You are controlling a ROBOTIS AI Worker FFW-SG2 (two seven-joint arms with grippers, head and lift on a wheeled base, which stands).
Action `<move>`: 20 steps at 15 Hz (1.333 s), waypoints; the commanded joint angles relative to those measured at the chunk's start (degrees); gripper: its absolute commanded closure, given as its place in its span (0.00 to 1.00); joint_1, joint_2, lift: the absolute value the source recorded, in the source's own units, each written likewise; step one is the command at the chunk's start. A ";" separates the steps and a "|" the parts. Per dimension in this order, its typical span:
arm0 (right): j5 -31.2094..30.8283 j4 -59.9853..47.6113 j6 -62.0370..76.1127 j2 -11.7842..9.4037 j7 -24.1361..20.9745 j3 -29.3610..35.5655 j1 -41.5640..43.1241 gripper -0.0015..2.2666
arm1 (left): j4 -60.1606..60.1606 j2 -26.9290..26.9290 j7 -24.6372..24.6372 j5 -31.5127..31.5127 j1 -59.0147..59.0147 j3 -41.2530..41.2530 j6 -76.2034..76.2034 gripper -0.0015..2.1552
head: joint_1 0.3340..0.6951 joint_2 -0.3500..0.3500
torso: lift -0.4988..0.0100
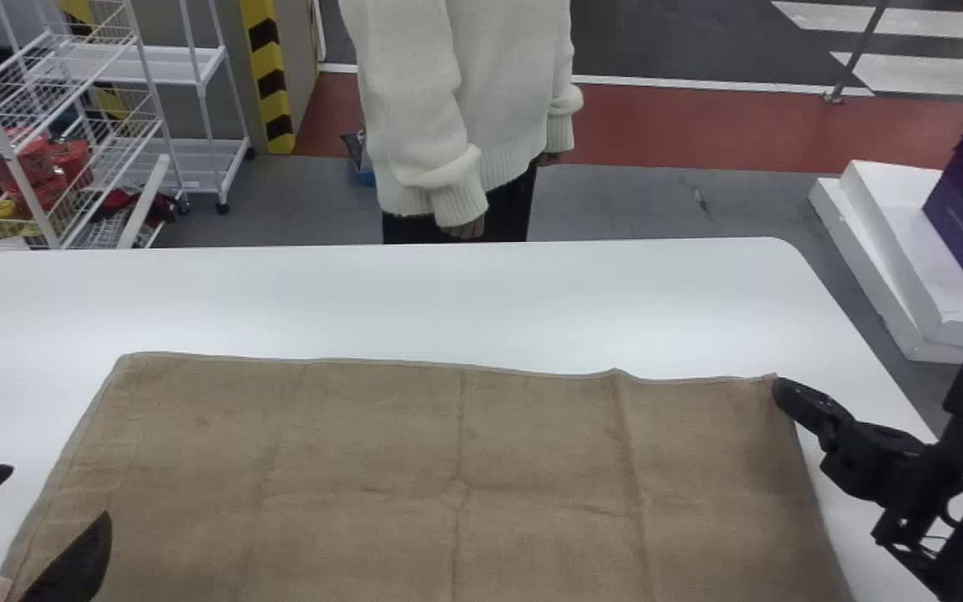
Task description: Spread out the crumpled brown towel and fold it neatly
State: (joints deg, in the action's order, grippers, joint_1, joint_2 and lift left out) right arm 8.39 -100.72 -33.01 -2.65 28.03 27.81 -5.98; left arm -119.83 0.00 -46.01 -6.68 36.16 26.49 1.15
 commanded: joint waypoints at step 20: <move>1.55 -8.44 -3.34 1.77 5.89 9.19 -9.93 0.52 | 13.74 -0.15 5.76 31.29 -37.40 -19.02 35.20 0.07 | 1.00 0.14 | 0.73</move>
State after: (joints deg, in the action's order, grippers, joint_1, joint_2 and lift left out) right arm 9.93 -109.12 -36.45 -0.88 33.80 37.02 -15.89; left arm -108.95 0.00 -40.65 23.35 1.49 7.69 37.08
